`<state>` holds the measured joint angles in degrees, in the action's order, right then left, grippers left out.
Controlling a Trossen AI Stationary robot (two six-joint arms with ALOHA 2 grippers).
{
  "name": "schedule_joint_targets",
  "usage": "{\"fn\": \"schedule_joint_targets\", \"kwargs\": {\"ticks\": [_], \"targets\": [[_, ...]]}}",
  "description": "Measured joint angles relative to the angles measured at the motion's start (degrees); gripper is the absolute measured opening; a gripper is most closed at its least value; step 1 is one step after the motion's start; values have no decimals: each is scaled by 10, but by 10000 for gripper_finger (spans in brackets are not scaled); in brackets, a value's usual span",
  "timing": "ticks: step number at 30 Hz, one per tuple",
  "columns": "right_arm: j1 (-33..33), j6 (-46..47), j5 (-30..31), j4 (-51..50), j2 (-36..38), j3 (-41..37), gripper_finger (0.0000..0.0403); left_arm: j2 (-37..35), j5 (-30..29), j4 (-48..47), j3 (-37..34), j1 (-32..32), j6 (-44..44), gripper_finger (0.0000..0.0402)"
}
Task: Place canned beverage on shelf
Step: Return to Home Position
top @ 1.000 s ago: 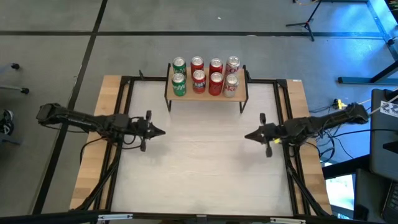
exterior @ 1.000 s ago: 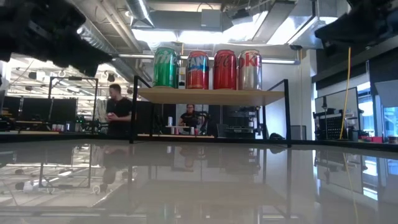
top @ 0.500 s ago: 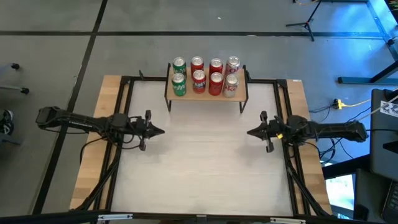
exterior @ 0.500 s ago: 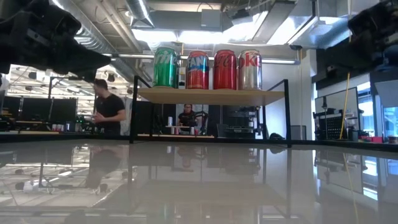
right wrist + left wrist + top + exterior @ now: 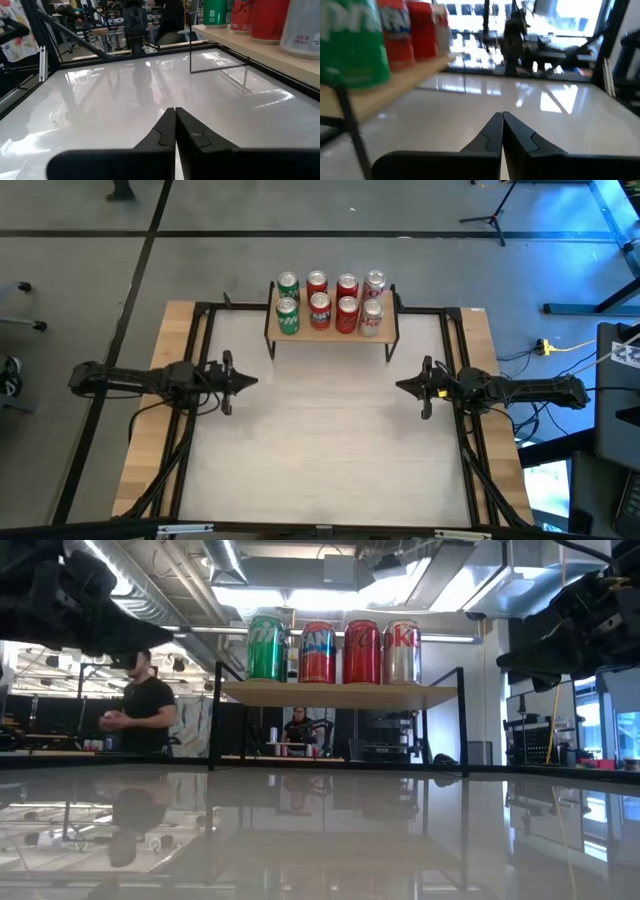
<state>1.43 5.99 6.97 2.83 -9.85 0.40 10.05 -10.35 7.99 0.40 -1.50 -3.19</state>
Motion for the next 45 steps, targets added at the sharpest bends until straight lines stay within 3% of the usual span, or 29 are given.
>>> {"fn": "schedule_joint_targets", "kwargs": {"ticks": [5, 10, 45], "targets": [[0, 9, 0, 0, 0, 0, 5, -101, 5, -55, 1, 0, 6, 0], [0, 13, -5, -5, 0, 0, 5, -98, -25, -88, 13, 0, -11, 0], [0, 27, -6, -8, -1, 0, 5, -93, -22, -89, 13, 0, -11, 0]]}}
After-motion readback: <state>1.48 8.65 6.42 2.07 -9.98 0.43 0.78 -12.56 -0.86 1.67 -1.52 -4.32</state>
